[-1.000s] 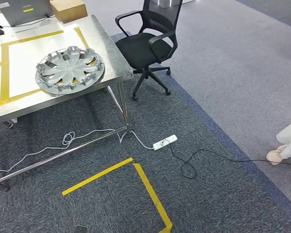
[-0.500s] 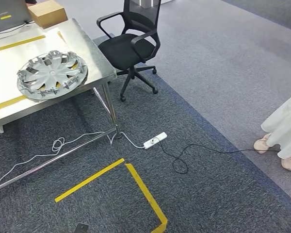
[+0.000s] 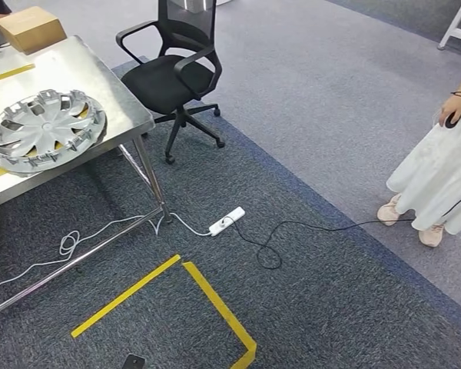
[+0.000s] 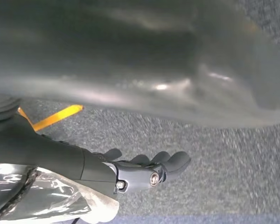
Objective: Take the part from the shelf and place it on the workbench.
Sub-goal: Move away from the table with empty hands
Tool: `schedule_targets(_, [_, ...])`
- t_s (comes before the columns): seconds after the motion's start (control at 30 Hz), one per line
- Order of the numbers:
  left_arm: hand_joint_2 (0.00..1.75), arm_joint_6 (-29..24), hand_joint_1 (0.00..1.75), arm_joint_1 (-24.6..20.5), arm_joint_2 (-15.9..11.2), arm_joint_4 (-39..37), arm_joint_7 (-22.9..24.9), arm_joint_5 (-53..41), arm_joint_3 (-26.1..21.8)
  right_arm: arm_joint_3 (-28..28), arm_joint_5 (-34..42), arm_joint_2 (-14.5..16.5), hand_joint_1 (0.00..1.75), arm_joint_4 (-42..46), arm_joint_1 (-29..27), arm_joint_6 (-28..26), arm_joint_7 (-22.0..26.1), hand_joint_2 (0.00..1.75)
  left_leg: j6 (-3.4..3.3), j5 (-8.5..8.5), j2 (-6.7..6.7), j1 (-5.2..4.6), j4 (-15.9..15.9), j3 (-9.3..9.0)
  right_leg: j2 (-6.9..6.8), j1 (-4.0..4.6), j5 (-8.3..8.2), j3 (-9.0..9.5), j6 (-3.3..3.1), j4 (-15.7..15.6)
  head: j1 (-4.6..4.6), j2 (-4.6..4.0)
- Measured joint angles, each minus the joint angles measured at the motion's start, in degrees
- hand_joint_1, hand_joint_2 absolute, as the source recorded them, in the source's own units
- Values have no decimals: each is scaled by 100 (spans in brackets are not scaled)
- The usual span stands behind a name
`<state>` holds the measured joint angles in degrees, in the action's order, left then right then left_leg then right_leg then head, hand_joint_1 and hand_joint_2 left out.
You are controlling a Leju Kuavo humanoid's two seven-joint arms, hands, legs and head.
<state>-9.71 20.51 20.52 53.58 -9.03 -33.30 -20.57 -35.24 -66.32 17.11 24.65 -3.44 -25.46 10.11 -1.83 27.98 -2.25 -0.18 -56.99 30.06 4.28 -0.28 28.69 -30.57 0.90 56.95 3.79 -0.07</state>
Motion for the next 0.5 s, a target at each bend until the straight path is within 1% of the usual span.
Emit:
schedule_targets(0.03, [0, 5, 0, -8, 2, -2, -10, -8, -4, -10, -2, 0, 0, -20, 2, -7, 2, 0, -17, -20, 39, 9, 44, -13, -51, -1, 37, -38, 29, 46, -6, 0])
schedule_targets(0.07, [0, 9, 0, -15, 5, -5, -19, -11, -9, -20, -3, 0, 0, -34, 11, -13, 3, 0, -36, -41, 87, 21, 86, -27, -131, 2, 135, -115, 58, 179, -24, 0])
schedule_targets(0.1, [0, 13, 0, -18, 8, -11, -24, -13, -14, -25, -3, 0, 0, -44, 24, -18, 3, 0, -49, -55, 143, 33, 117, -38, -228, 3, 293, -237, 86, 430, -40, 0])
schedule_targets(0.13, [0, 16, 0, -19, 8, -19, -27, -14, -20, -29, -3, 0, 0, -52, 38, -22, 3, 0, -58, -55, 200, 29, 123, -37, -312, 0, 489, -416, 119, 791, -56, 0])
schedule_targets(0.17, [0, 16, 0, -19, 8, -28, -28, -14, -29, -32, -3, 0, 0, -62, 46, -23, 3, 0, -62, -55, 258, 28, 121, -29, -348, -11, 667, -609, 151, 1183, -68, 0])
schedule_targets(0.2, [0, 17, 0, -19, 8, -36, -28, -14, -38, -37, -3, 0, 0, -73, 46, -25, 3, 0, -62, -54, 314, 26, 118, -22, -364, -25, 765, -754, 178, 1484, -69, 0])
schedule_targets(0.23, [0, 20, 0, -20, 7, -42, -28, -16, -46, -43, -3, 0, 0, -81, 41, -26, 3, 0, -59, -52, 365, 26, 114, -17, -374, -41, 757, -808, 201, 1600, -71, 0])
schedule_targets(0.27, [0, 25, 0, -23, 7, -46, -28, -21, -52, -50, -4, 0, 0, -90, 35, -29, 3, 0, -51, -47, 408, 30, 109, -15, -389, -56, 637, -738, 218, 1471, -71, 0])
schedule_targets(0.3, [0, 29, 0, -24, 7, -49, -28, -29, -55, -57, -8, 0, 0, -95, 33, -35, 3, 0, -37, -40, 448, 38, 101, -21, -423, -71, 442, -556, 233, 1125, -71, 0])
schedule_targets(0.33, [0, 33, 0, -25, 7, -50, -28, -37, -57, -61, -13, 0, 0, -99, 38, -44, 4, 0, -14, -28, 484, 41, 85, -25, -497, -82, 271, -332, 241, 692, -75, 0])
schedule_targets(0.37, [0, 36, 0, -26, 7, -52, -27, -44, -60, -64, -22, 0, 0, -105, 48, -53, 5, 0, 22, -8, 512, 36, 61, -27, -547, -83, 141, -139, 224, 327, -76, 0])
schedule_targets(0.4, [0, 38, 0, -27, 7, -52, -27, -47, -61, -64, -33, 0, 0, -113, 58, -62, 5, 0, 59, 7, 534, 28, 40, -30, -582, -80, 74, -12, 190, 89, -70, 0])
schedule_targets(0.43, [0, 38, 0, -29, 7, -53, -25, -38, -62, -65, -48, 0, 0, -121, 63, -70, 1, 0, 96, 18, 546, 19, 25, -35, -594, -69, 69, 28, 144, 1, -65, 0])
schedule_targets(0.5, [0, 36, 0, -31, 8, -54, -13, -4, -63, -67, -97, 0, 0, -134, 54, -82, -32, 0, 160, 27, 565, 26, 20, -53, -541, -54, 60, 18, 44, 5, -54, 0])
